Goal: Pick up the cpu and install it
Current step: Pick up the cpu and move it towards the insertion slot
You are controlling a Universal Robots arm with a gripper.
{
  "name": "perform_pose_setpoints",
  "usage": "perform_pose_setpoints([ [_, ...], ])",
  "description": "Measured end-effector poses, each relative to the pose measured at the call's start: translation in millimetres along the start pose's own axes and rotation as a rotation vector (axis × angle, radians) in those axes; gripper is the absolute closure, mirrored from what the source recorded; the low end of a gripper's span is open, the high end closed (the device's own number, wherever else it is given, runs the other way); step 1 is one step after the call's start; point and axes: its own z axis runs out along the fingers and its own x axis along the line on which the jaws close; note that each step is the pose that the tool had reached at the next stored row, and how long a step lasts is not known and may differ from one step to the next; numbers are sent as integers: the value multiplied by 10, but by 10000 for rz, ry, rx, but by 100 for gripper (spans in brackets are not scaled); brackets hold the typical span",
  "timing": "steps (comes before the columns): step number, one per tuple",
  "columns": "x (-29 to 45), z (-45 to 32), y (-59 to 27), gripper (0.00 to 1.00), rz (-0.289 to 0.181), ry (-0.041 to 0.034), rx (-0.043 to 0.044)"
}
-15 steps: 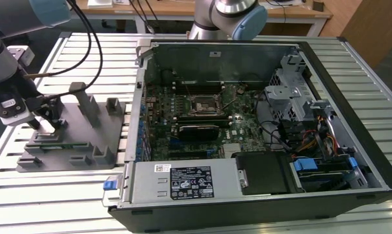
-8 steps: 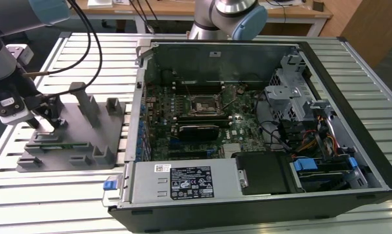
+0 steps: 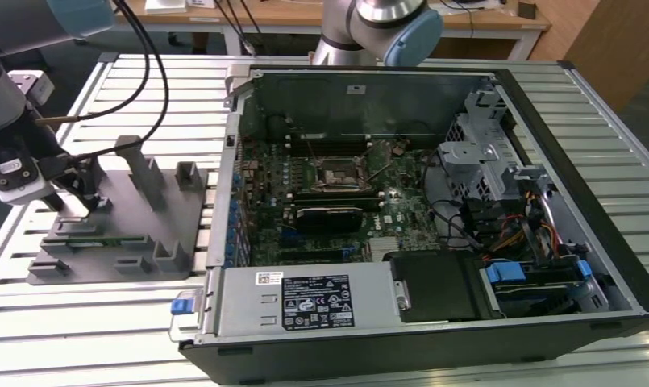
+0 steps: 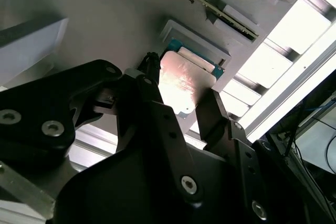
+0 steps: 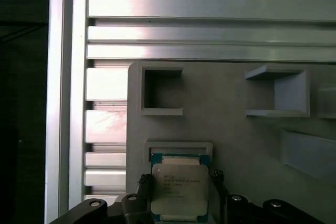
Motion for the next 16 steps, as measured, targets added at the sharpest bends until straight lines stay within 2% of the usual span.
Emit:
perform_pose_setpoints([
  [16,-2,-108,4,48,0,-1,-1],
])
